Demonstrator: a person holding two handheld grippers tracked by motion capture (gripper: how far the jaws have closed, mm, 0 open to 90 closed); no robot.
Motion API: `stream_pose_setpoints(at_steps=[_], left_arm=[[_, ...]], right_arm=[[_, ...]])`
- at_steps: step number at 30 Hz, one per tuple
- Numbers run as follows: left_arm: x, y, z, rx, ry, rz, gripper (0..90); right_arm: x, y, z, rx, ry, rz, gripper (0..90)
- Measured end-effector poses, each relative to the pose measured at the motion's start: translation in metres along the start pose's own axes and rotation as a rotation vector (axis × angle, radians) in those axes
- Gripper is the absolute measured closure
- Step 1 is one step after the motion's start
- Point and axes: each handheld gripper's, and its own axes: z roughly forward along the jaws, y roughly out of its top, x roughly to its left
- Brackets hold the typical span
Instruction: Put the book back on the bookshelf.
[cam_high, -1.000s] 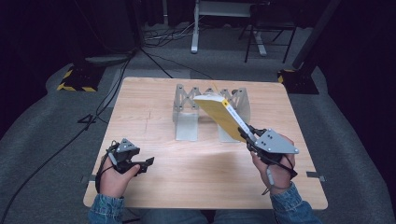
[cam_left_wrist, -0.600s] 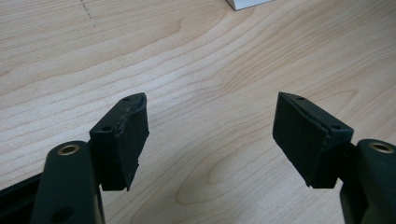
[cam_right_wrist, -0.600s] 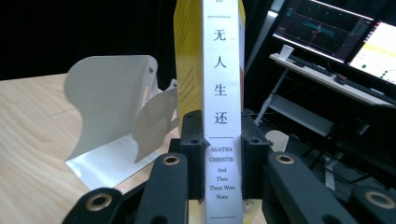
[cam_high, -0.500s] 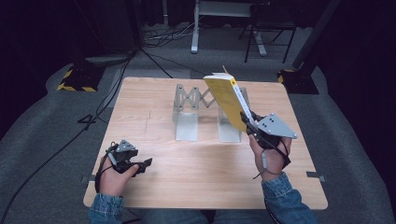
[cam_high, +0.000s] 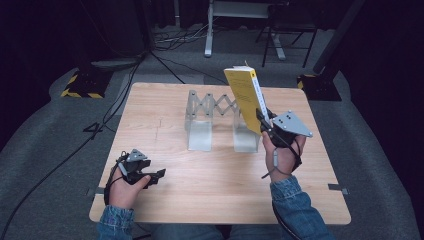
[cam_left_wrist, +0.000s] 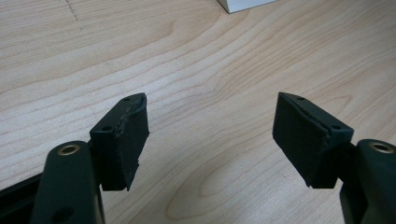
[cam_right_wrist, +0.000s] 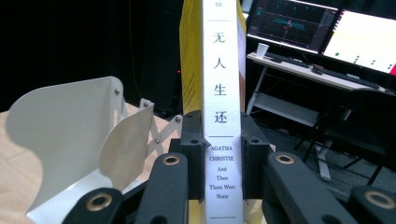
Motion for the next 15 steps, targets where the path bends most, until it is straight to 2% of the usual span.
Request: stream_pose_setpoints(at_steps=[7, 8, 15], left_arm=[[0.001, -0.002, 0.000, -0.007, 0.000, -0.012, 27.5], [0.002, -0.002, 0.000, -0.004, 0.003, -0.004, 27.5], [0.002, -0.002, -0.001, -0.003, 0.003, -0.007, 27.5]], right_arm=[[-0.004, -0.005, 0.016, -0.012, -0.035, 0.079, 76.3], [-0.004, -0.006, 0.017, -0.014, -0.038, 0.086, 76.3], [-0.006, -0.014, 0.025, -0.001, -0.045, 0.108, 76.2]])
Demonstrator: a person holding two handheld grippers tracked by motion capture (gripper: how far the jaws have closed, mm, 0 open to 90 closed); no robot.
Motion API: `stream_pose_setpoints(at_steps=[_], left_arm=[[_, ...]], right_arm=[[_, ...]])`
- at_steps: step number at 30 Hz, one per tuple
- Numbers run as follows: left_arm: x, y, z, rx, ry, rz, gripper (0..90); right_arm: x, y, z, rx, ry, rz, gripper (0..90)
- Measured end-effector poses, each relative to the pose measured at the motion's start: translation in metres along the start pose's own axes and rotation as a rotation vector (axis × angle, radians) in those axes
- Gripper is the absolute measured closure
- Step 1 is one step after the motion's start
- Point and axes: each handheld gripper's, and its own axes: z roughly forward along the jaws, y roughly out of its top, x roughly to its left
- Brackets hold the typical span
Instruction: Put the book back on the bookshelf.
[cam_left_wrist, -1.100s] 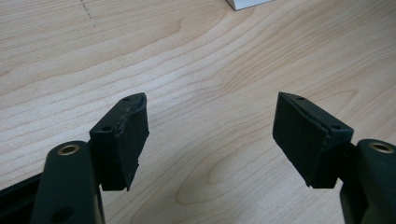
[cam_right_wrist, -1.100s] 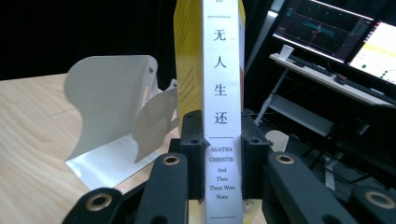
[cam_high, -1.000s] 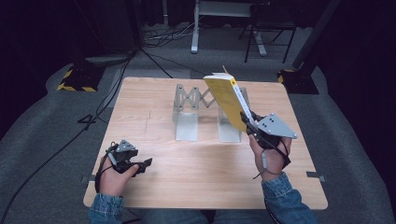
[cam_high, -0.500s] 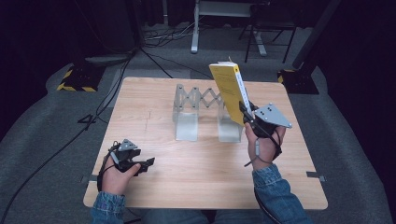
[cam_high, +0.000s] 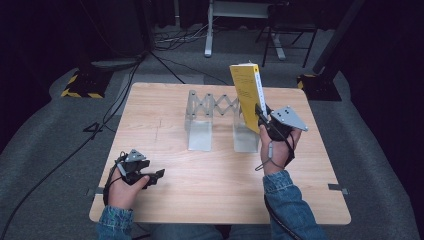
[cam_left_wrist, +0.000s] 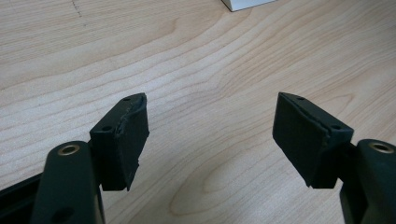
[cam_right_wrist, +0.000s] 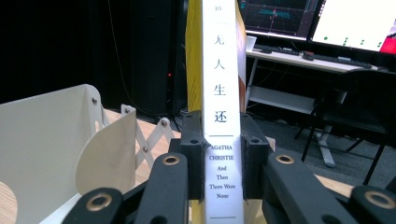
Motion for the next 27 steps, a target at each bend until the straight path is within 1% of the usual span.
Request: stream_pose_setpoints(at_steps=[2, 5, 6, 8, 10, 13, 15, 16, 18, 20, 23, 24, 25, 26, 27], left_arm=[[0.000, 0.000, 0.000, 0.002, 0.005, 0.001, 27.5], [0.000, 0.000, 0.001, 0.003, 0.003, 0.004, 27.5], [0.000, 0.000, 0.001, 0.003, 0.002, -0.004, 27.5], [0.000, 0.001, 0.002, 0.005, 0.001, 0.001, 27.5], [-0.001, 0.001, 0.002, 0.005, -0.001, -0.004, 27.6], [-0.001, 0.001, 0.002, 0.004, 0.002, -0.001, 27.5], [0.000, 0.001, 0.002, 0.002, 0.001, 0.001, 27.5], [0.000, 0.001, 0.001, -0.001, 0.002, -0.006, 27.5], [0.000, 0.001, 0.001, -0.005, 0.001, -0.009, 27.5], [0.000, 0.001, 0.001, -0.004, 0.001, -0.007, 27.5], [0.000, 0.001, 0.001, -0.003, -0.001, -0.002, 27.5], [-0.001, 0.001, 0.001, -0.004, 0.000, -0.007, 27.5], [0.000, 0.001, 0.001, -0.004, 0.000, -0.005, 27.5], [0.000, 0.001, 0.000, -0.003, 0.001, -0.007, 27.5], [0.000, 0.001, 0.000, -0.003, 0.001, -0.007, 27.5]], right_arm=[[-0.004, -0.004, 0.002, 0.009, 0.003, 0.017, 76.2], [-0.006, -0.009, 0.004, 0.013, 0.002, 0.029, 76.2], [-0.006, -0.009, 0.004, 0.013, 0.002, 0.029, 76.2], [-0.005, -0.013, 0.005, 0.018, 0.006, 0.027, 76.2], [-0.001, -0.016, 0.006, 0.009, 0.013, 0.018, 76.1], [0.002, -0.019, 0.007, 0.015, 0.020, 0.012, 75.9], [0.002, -0.020, 0.007, 0.016, 0.027, 0.018, 75.8], [0.001, -0.021, 0.007, 0.022, 0.035, 0.024, 75.7], [0.002, -0.023, 0.008, 0.043, 0.058, 0.034, 75.5], [0.003, -0.024, 0.008, 0.047, 0.063, 0.029, 75.5], [0.009, -0.028, 0.010, 0.092, 0.093, 0.008, 74.8], [0.012, -0.031, 0.012, 0.117, 0.109, -0.001, 74.2], [0.012, -0.031, 0.012, 0.117, 0.109, -0.001, 74.2], [0.013, -0.035, 0.013, 0.140, 0.120, 0.002, 73.6], [0.013, -0.035, 0.013, 0.140, 0.120, 0.002, 73.6]])
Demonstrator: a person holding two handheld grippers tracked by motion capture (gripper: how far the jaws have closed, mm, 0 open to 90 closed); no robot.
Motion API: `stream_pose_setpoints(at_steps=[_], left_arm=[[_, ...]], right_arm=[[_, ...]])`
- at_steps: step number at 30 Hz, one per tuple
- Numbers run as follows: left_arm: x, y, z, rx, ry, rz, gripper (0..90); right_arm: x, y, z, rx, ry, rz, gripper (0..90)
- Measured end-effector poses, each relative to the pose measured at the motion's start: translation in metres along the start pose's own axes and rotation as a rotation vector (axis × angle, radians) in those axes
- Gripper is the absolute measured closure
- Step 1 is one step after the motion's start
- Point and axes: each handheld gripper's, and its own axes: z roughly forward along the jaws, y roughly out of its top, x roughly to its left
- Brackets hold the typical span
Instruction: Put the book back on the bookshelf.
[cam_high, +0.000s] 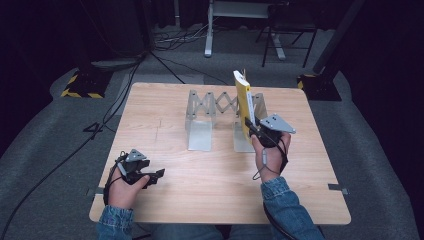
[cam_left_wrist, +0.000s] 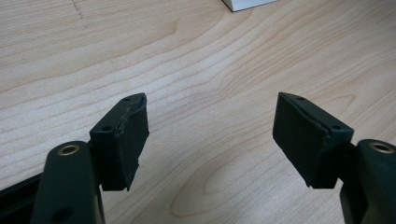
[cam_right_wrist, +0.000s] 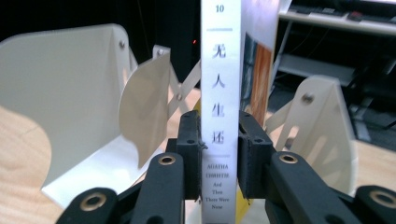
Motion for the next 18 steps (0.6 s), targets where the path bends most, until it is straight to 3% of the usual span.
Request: stream_pose_setpoints(at_steps=[6, 18], left_arm=[[0.001, 0.000, 0.001, 0.009, 0.003, 0.004, 27.5], [0.001, 0.000, 0.002, 0.009, 0.001, 0.008, 27.5]], right_arm=[[0.002, -0.015, 0.006, 0.076, 0.021, -0.007, 73.0], [0.007, -0.023, 0.012, 0.117, 0.047, -0.019, 71.6]])
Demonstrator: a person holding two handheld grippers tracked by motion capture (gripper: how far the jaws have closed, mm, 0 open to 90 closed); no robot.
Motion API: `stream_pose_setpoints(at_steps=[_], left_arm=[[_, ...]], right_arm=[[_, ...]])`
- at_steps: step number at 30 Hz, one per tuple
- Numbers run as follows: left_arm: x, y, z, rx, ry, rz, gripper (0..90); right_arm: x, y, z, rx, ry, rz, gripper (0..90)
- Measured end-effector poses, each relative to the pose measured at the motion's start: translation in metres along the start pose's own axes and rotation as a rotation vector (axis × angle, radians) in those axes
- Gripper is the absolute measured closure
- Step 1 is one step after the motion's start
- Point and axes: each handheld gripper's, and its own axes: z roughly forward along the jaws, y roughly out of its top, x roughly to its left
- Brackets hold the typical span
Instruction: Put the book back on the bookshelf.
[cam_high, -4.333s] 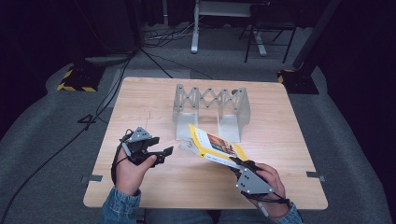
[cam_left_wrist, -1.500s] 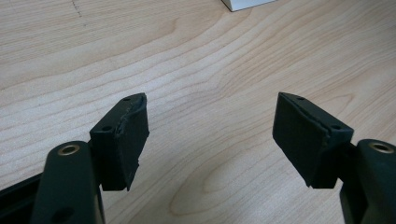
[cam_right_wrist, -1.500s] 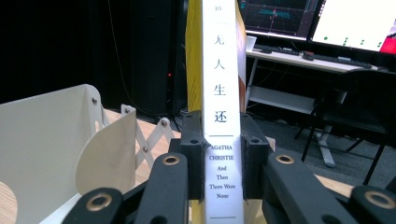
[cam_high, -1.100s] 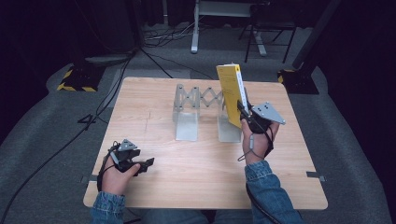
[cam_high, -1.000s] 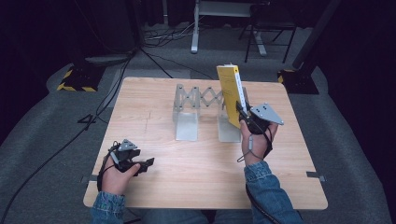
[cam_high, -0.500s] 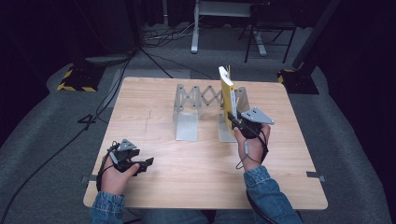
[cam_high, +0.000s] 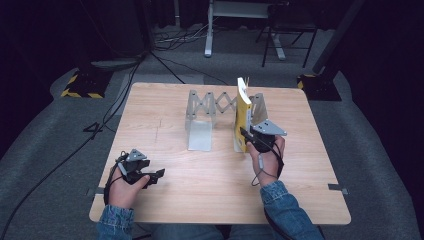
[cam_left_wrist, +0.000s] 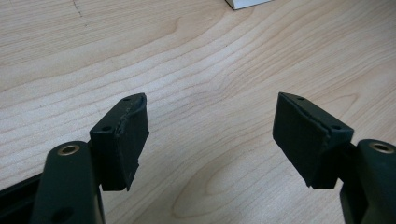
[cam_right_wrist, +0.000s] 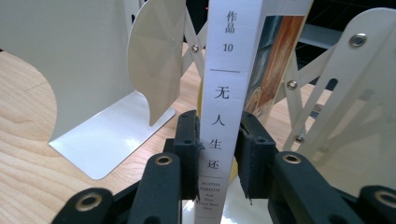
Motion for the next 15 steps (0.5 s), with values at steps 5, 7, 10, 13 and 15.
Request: stream_pose_setpoints(at_steps=[5, 7, 10, 13, 15], left_arm=[[0.000, 0.000, 0.000, 0.000, 0.001, 0.002, 27.4], [-0.001, 0.000, -0.001, 0.000, 0.002, -0.003, 27.5], [-0.001, -0.001, -0.001, 0.000, 0.003, -0.004, 27.5], [0.000, -0.002, -0.002, 0.008, 0.007, 0.000, 27.4], [0.000, -0.003, -0.002, 0.008, 0.008, -0.001, 27.4]], right_arm=[[0.003, -0.003, 0.003, 0.022, 0.012, -0.013, 70.1], [0.003, -0.005, 0.005, 0.036, 0.010, -0.015, 70.1], [0.002, -0.009, 0.007, 0.056, 0.004, -0.017, 70.0], [0.000, -0.013, 0.009, 0.058, 0.002, -0.007, 69.6], [-0.001, -0.013, 0.010, 0.059, 0.002, -0.003, 69.5]])
